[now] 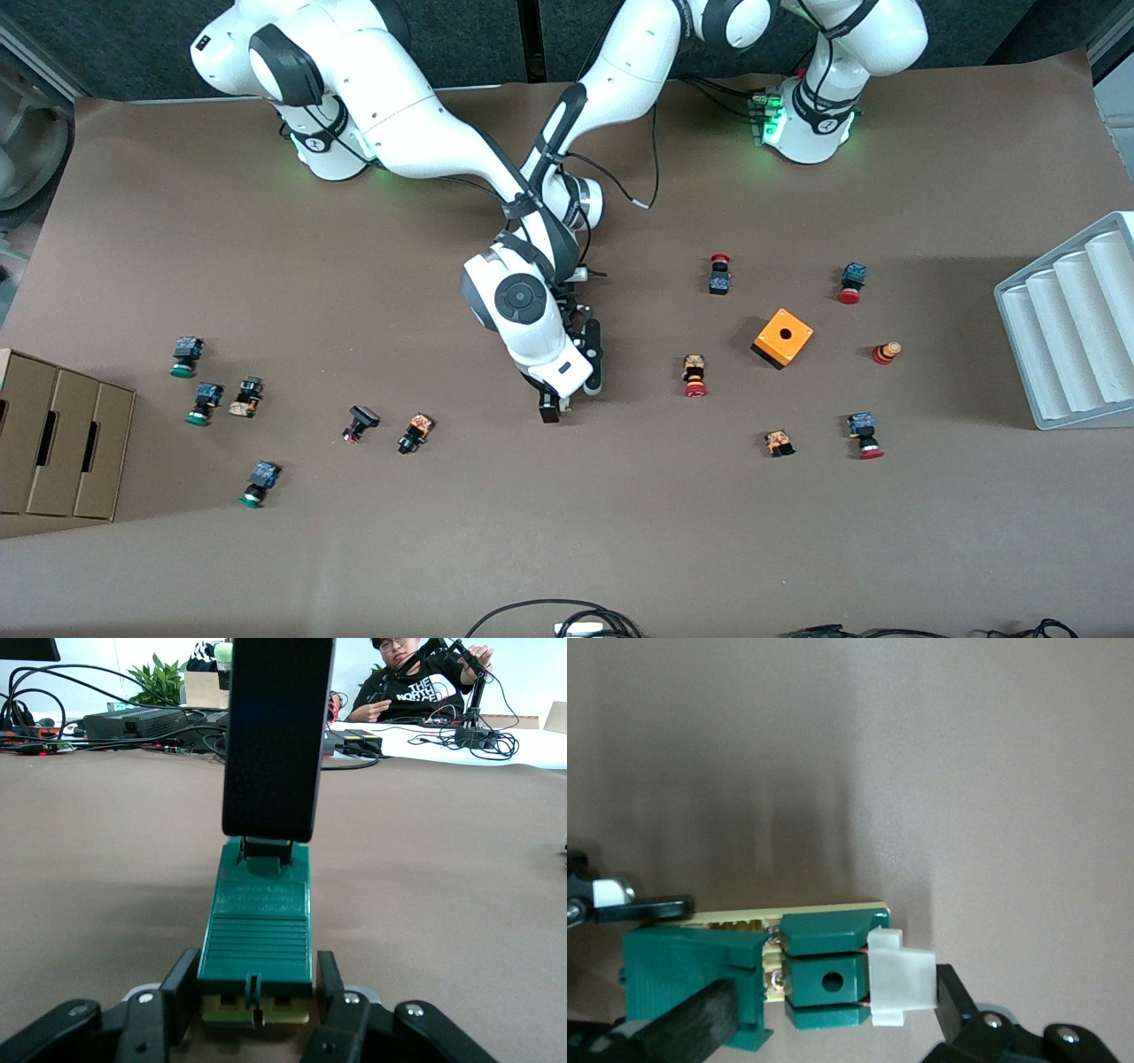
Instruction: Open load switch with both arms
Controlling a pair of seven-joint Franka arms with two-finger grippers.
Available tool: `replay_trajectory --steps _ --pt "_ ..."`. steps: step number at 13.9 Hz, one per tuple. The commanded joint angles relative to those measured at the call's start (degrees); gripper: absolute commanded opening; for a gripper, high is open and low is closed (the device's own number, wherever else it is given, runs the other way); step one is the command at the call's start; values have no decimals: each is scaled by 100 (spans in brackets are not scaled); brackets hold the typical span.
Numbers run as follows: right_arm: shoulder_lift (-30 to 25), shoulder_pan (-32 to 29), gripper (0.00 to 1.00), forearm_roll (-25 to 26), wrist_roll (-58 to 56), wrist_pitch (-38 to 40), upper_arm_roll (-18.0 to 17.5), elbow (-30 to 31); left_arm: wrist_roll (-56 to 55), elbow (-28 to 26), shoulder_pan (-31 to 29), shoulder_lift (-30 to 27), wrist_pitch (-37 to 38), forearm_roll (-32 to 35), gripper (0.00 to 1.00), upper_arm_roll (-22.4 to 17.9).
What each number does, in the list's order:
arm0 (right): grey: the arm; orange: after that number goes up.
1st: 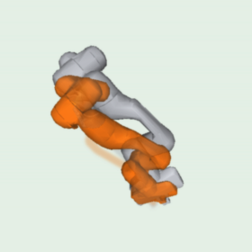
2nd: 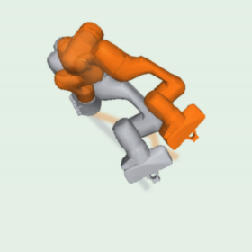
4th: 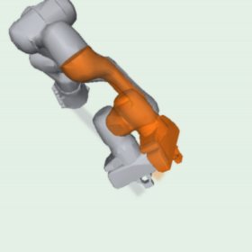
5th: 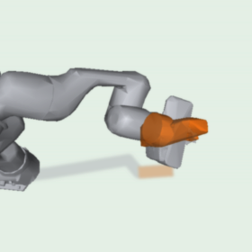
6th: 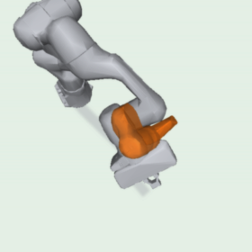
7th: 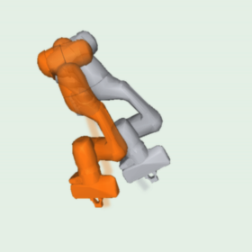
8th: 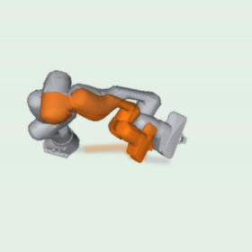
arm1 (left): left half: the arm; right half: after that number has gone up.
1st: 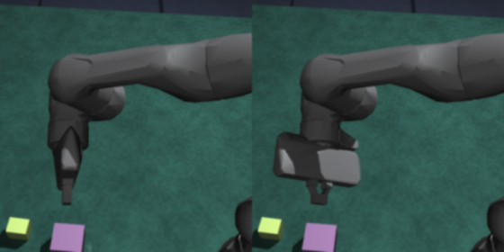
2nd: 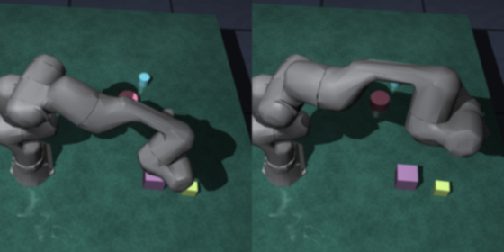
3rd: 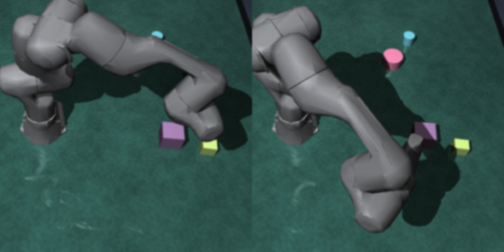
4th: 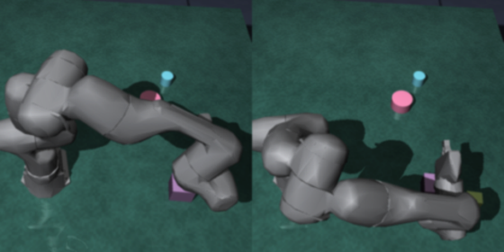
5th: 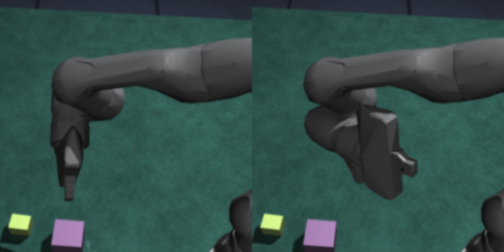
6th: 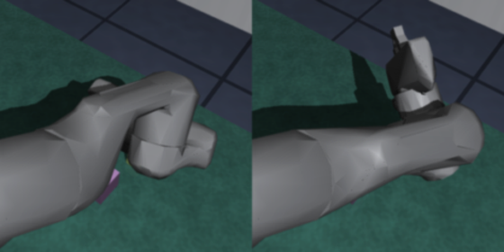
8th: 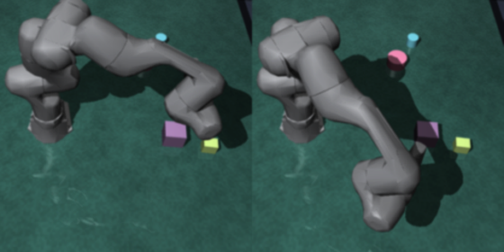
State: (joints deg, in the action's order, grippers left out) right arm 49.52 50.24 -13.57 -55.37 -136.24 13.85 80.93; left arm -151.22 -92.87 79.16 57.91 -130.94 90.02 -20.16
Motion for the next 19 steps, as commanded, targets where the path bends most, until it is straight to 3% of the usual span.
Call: replay_trajectory --steps 1,14,16,17,18,19 --pt "-101 117 32 13 36 309 -85 152 -109 146 11 194 -11 60 61 -67" --pt "172 117 33 4 62 -113 -85 152 -101 146 11 195 -2 69 63 -67" --pt "172 109 37 4 53 -113 -85 152 -92 146 11 195 -2 69 63 -58" --pt "172 108 56 -22 70 -113 -85 152 -100 146 11 194 -2 60 63 -67" --pt "163 100 98 -22 71 -113 -76 143 -92 146 11 203 -2 60 64 -67" --pt "154 82 100 -22 45 -113 -76 143 -100 146 11 195 -2 69 67 -67"
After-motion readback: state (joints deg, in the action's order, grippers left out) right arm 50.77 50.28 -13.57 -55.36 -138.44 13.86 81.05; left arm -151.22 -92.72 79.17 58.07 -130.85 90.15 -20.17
